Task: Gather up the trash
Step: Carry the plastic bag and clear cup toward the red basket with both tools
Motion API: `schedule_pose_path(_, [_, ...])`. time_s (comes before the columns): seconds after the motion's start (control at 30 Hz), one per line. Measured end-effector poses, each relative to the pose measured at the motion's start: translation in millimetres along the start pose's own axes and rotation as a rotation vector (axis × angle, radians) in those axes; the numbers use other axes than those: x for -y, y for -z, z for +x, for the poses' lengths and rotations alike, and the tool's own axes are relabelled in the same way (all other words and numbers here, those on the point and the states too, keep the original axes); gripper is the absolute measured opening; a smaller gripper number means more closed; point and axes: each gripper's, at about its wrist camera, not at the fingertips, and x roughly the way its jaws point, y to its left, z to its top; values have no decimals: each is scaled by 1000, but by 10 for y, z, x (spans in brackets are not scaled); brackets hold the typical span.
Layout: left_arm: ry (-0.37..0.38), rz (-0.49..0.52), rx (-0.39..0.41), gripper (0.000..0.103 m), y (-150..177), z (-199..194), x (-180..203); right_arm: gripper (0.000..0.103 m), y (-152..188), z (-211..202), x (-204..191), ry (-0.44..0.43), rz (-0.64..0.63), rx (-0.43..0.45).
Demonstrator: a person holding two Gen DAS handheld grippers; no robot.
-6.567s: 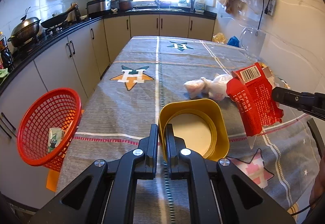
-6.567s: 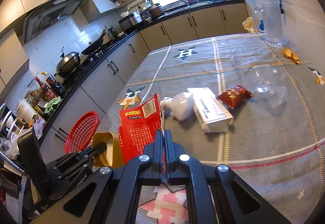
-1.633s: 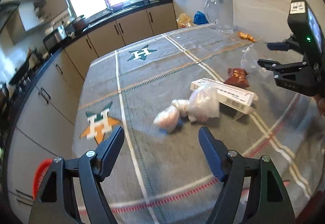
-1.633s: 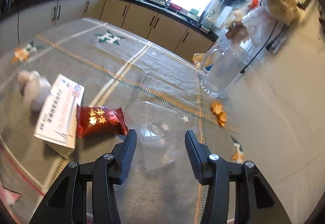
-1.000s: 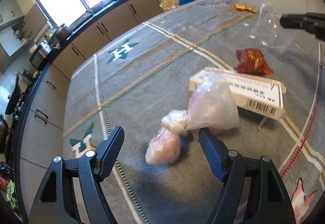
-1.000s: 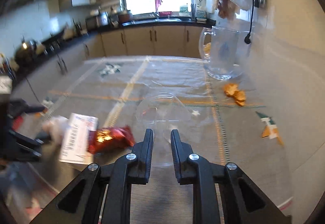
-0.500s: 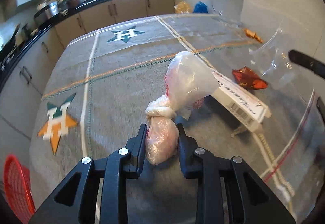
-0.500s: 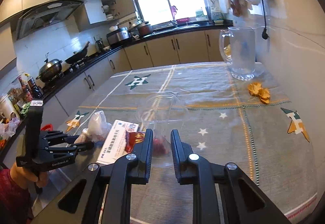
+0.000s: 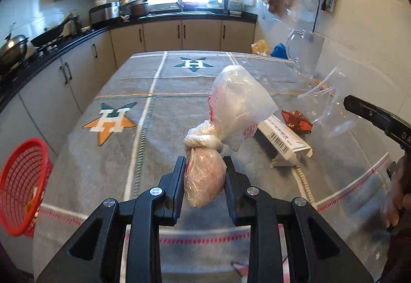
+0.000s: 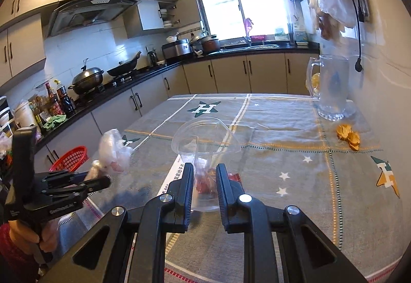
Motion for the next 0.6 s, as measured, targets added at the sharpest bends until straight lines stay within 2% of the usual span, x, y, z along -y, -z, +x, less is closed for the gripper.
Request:
schedule_pose_path(0.1, [-3,-20,3,27,57,-84,-61,19,-9,30,17,22,5,-10])
schedule_pose_path(0.23, [-45,-31,15,27,131,-214,-160,19,-21,-54,-64,16,27,-13])
schedule_pose_path(0.5, [-105,-52,37,27,261,-366,-342,20,236,-189,-474,-106,138,-30])
schedule_pose_path(0.6, [-121,-46,45,27,319,-420,-370,20,336,-121,-630,-118,143,-66])
